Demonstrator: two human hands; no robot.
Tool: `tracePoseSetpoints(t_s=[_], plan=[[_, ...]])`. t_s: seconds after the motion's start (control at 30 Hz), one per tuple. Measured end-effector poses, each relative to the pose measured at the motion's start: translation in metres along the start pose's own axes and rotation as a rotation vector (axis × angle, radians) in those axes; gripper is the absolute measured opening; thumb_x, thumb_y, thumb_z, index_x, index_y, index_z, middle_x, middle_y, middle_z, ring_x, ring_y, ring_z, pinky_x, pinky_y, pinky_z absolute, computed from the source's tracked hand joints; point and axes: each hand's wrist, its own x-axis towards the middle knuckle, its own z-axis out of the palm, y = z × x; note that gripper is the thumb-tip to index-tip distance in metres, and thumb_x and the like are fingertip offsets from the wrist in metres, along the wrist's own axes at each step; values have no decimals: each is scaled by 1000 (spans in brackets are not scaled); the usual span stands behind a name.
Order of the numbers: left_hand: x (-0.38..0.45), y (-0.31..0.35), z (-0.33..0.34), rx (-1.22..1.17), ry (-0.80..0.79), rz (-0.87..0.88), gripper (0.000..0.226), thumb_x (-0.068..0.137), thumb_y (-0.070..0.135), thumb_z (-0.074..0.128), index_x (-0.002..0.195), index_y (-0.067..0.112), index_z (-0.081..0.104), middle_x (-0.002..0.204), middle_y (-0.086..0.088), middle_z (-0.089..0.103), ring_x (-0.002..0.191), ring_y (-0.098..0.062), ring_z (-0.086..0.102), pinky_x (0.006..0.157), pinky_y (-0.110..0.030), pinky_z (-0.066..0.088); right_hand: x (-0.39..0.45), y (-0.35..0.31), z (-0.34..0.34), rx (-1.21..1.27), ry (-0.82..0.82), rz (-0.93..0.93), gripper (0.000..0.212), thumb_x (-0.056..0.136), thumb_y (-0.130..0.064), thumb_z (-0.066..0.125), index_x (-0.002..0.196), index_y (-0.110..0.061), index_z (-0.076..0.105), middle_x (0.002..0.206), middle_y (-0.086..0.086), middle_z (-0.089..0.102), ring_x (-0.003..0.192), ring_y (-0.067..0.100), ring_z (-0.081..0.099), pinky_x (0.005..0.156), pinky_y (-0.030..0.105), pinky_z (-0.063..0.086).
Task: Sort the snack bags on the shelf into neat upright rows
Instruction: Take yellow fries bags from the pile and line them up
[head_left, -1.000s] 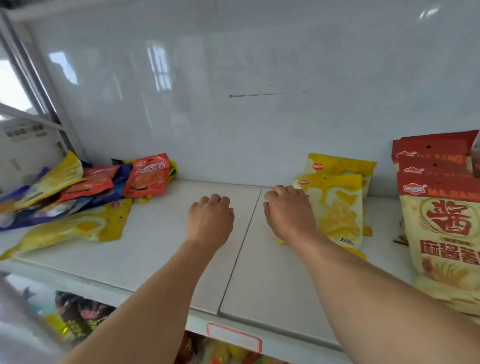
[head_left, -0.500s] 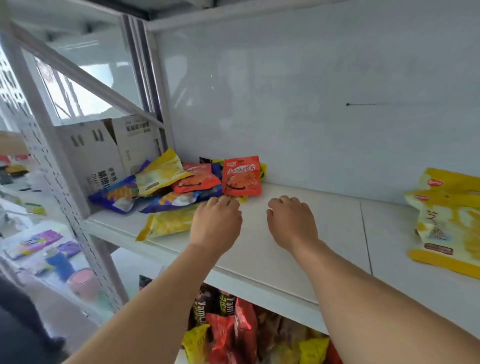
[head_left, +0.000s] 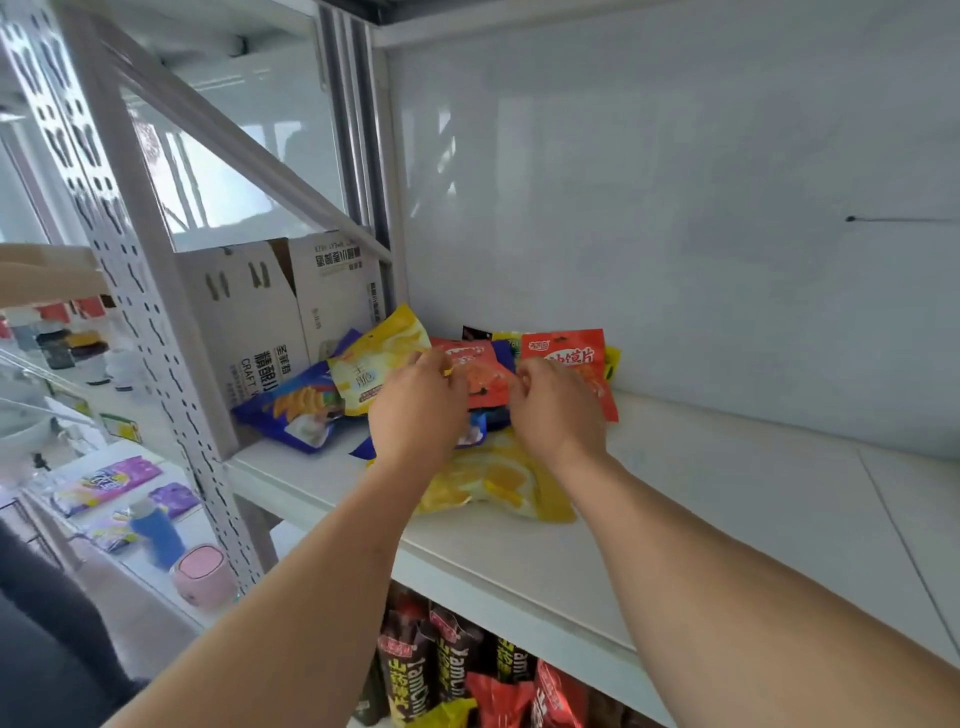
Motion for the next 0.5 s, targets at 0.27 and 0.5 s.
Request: tracePoseSetpoints(t_s=[0.27, 0.5], plan=[[99, -83, 9, -357, -164, -555, 71, 87, 45, 50, 143, 4, 38, 146, -21, 45, 133, -42, 39, 111, -51, 35, 21, -21, 38, -27, 47, 158, 34, 99, -39, 45, 112, -15, 65, 104, 1, 68, 98, 24, 61, 79, 38, 50], [128, -128, 43, -124, -532, -504, 126, 69, 89, 20, 157, -1, 17, 163, -23, 17, 149, -46, 12, 121, -58, 3, 11, -45, 58, -91, 187, 405, 46, 97, -53, 35, 97, -18, 64, 96, 0, 67, 90, 24, 63, 74, 38, 52]])
